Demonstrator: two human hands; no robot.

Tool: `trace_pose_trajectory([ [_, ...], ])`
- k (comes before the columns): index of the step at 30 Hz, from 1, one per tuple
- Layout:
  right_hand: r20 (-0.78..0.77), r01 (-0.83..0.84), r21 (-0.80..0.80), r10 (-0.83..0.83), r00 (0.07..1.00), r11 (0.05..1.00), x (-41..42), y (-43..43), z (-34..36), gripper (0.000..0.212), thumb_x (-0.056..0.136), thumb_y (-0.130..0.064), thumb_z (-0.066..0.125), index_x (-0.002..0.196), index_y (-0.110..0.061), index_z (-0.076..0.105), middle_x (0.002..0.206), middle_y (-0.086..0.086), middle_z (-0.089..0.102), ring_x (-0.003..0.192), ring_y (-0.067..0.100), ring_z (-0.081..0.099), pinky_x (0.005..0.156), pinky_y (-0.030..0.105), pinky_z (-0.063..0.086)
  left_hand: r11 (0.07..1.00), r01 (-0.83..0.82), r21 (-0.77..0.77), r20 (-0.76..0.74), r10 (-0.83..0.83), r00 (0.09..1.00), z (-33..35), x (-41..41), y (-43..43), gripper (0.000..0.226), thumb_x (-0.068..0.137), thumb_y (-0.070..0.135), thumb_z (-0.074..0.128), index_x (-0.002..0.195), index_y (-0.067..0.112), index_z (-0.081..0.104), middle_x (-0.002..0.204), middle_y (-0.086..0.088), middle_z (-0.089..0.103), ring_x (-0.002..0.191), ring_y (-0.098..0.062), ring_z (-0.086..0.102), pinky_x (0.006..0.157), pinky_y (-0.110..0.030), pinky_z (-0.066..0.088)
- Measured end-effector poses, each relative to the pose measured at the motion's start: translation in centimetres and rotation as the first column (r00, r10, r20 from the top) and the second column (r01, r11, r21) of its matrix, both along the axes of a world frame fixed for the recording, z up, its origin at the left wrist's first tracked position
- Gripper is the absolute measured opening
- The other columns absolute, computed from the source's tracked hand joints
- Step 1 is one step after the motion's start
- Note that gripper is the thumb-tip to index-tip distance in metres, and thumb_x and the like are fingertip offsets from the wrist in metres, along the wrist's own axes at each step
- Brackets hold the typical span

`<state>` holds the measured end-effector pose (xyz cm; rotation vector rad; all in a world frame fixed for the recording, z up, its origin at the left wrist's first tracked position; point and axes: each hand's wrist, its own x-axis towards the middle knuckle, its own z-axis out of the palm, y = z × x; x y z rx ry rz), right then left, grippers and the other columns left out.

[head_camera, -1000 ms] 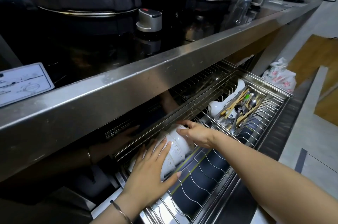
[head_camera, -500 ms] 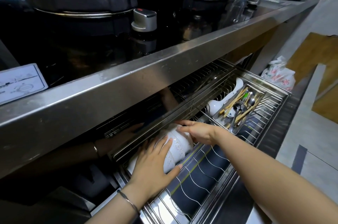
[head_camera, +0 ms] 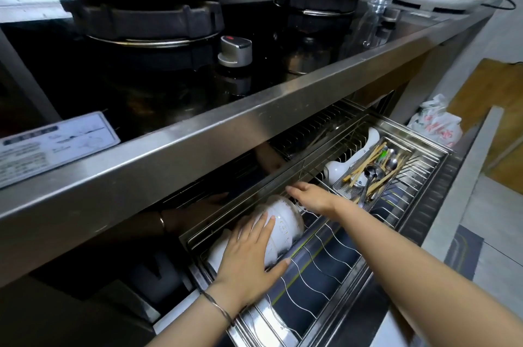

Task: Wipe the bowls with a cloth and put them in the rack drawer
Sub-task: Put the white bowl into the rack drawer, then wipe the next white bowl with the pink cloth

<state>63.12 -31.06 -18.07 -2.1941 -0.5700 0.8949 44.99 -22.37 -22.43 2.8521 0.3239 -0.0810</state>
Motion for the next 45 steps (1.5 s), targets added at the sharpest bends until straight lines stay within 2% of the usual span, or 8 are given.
trace_pose_trajectory([
  [7, 0.184, -0.024, 0.125, 0.000, 0.983, 0.992, -3.0, -4.8, 5.9, 0.035, 0.099, -0.022, 0.050, 0.133, -0.014, 0.051, 0.131, 0.003, 0.056, 0.123, 0.015, 0.050, 0.099, 0.022, 0.038, 0.998, 0.057, -0.014, 0.042, -0.056, 0.998, 5.9, -2.1, -1.9, 0.070, 0.093, 0.059, 0.023, 0.153, 0.026, 0.006, 0.161, 0.008, 0.008, 0.147, -0.012, 0.007, 0.118, -0.030, -0.001],
  [11, 0.255, -0.005, 0.208, -0.049, 0.966, 0.978, -7.5, -8.6, 9.8, 0.032, 0.099, -0.024, 0.051, 0.130, -0.021, 0.052, 0.125, -0.006, 0.056, 0.119, 0.008, 0.051, 0.096, 0.016, 0.040, 0.992, 0.124, 0.021, 0.243, -0.125, 0.962, 11.3, -4.7, -2.5, 0.061, 0.086, 0.044, 0.034, 0.139, 0.019, 0.046, 0.141, 0.002, 0.050, 0.126, -0.018, 0.052, 0.108, -0.034, 0.037],
  [14, 0.348, 0.014, 0.274, -0.113, 0.930, 0.962, -11.1, -10.1, 12.5, 0.030, 0.096, -0.029, 0.054, 0.127, -0.029, 0.054, 0.127, -0.011, 0.056, 0.119, 0.005, 0.051, 0.107, 0.033, 0.041, 0.980, 0.149, 0.132, 0.378, -0.189, 0.906, 15.3, -7.8, -2.2, 0.051, 0.082, 0.042, 0.043, 0.126, 0.020, 0.058, 0.124, 0.002, 0.063, 0.111, -0.019, 0.063, 0.095, -0.036, 0.051],
  [22, 0.464, -0.231, 0.468, -0.014, 0.886, 0.853, -22.6, -5.2, 22.6, 0.032, 0.092, -0.031, 0.059, 0.123, -0.038, 0.054, 0.124, -0.021, 0.058, 0.114, -0.008, 0.053, 0.098, 0.019, 0.044, 0.979, 0.015, 0.204, 0.585, -0.134, 0.800, 25.2, -19.7, 2.3, 0.049, 0.089, 0.043, 0.043, 0.131, 0.021, 0.055, 0.134, 0.002, 0.056, 0.127, -0.020, 0.048, 0.109, -0.036, 0.031],
  [33, 0.661, -0.622, 0.233, 0.347, 0.665, 0.748, -33.9, 7.3, 24.6, 0.031, 0.090, -0.046, 0.058, 0.120, -0.039, 0.055, 0.124, -0.025, 0.053, 0.116, -0.010, 0.046, 0.098, 0.013, 0.036, 0.952, -0.267, 0.148, 0.612, 0.124, 0.781, 27.2, -34.1, 14.0, 0.038, 0.088, 0.045, 0.043, 0.110, 0.025, 0.067, 0.112, 0.006, 0.067, 0.109, -0.011, 0.051, 0.087, -0.027, 0.044],
  [36, 0.729, -0.633, 0.139, 0.354, 0.586, 0.761, -35.0, 9.3, 24.4, 0.027, 0.092, -0.043, 0.058, 0.116, -0.032, 0.062, 0.117, -0.018, 0.059, 0.110, -0.002, 0.052, 0.095, 0.019, 0.041, 0.962, -0.251, 0.112, 0.576, 0.143, 0.805, 27.0, -35.7, 15.0, 0.039, 0.088, 0.051, 0.041, 0.105, 0.031, 0.070, 0.109, 0.015, 0.066, 0.102, -0.011, 0.059, 0.083, -0.028, 0.048],
  [42, 0.705, -0.567, 0.178, 0.298, 0.644, 0.804, -35.1, 10.4, 25.0, 0.012, 0.086, -0.039, 0.068, 0.084, -0.028, 0.073, 0.087, -0.011, 0.067, 0.084, 0.003, 0.061, 0.080, 0.030, 0.049, 0.970, -0.238, 0.039, 0.551, 0.178, 0.815, 26.5, -36.5, 15.1, 0.051, 0.081, 0.061, 0.032, 0.105, 0.036, 0.069, 0.108, 0.024, 0.063, 0.102, 0.000, 0.054, 0.079, -0.007, 0.032],
  [45, 0.811, -0.590, 0.180, 0.221, 0.541, 0.787, -35.6, 10.2, 25.5, 0.014, 0.087, -0.042, 0.066, 0.088, -0.030, 0.074, 0.088, -0.013, 0.066, 0.087, 0.003, 0.059, 0.081, 0.025, 0.046, 0.970, -0.242, 0.023, 0.539, 0.192, 0.820, 26.2, -36.5, 15.2, 0.048, 0.082, 0.060, 0.032, 0.104, 0.036, 0.067, 0.104, 0.023, 0.063, 0.101, 0.001, 0.052, 0.077, -0.006, 0.030],
])
